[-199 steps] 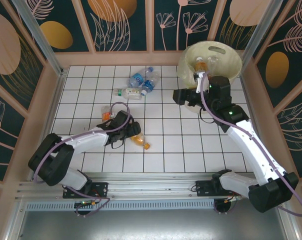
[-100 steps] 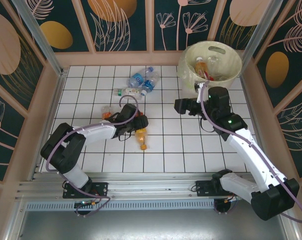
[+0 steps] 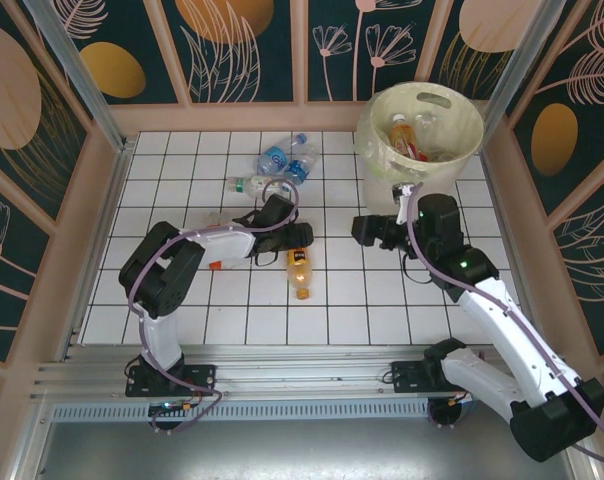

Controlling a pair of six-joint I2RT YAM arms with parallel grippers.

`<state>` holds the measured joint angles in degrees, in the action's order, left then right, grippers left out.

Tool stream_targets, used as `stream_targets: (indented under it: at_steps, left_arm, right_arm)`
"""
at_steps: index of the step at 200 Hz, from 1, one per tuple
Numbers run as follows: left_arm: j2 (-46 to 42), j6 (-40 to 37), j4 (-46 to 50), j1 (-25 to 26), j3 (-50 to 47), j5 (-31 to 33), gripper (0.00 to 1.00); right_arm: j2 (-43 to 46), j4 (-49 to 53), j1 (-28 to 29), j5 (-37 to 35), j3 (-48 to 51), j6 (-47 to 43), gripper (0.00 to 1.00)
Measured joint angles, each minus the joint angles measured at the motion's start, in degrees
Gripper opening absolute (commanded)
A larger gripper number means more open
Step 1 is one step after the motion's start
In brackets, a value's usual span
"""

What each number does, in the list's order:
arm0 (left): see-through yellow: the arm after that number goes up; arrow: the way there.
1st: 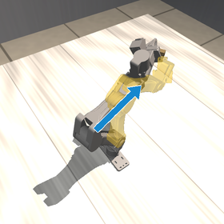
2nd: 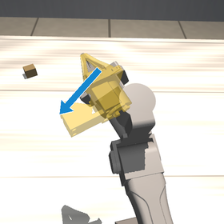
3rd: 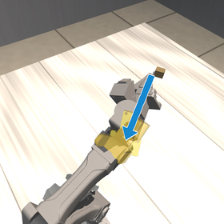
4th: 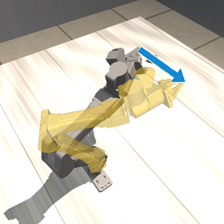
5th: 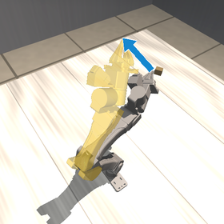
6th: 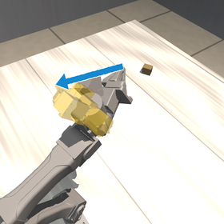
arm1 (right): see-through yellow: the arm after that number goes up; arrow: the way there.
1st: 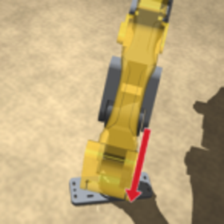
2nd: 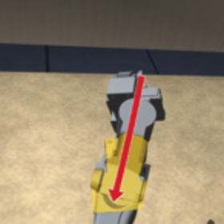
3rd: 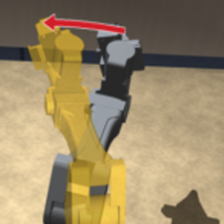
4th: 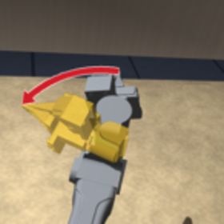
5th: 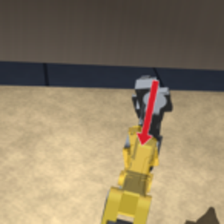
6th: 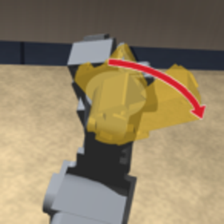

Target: Put the plastic bottles in the bin

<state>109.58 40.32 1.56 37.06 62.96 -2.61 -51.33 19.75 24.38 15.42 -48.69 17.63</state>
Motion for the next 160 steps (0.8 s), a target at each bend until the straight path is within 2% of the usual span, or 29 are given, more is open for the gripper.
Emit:
stream_targets:
  at_steps: [59,92,112,126,160]
  left_arm:
    - [0.85,-1.55,1.09,0.00,1.77,-1.64,0.57]
    - [0.52,-1.51,-1.25,0.00,1.07,-3.08,0.58]
    - [-1.97,-1.25,-4.68,-0.04,-1.99,-4.31,0.59]
    - [-4.81,-0.61,-7.02,-0.04,-3.87,-5.95,0.60]
    - [-7.67,2.19,-11.85,-0.04,-3.06,-10.51,0.60]
  right_arm:
    - [1.05,-0.09,0.04,-0.50,3.13,1.86,0.90]
    - [0.57,-0.39,0.04,1.79,5.53,3.85,0.91]
    - [-0.17,-2.40,0.11,5.88,7.72,6.03,0.93]
    - [-0.26,-4.13,0.17,9.25,10.01,7.50,0.99]
    - [-2.51,-9.22,1.66,14.86,13.92,8.79,0.99]
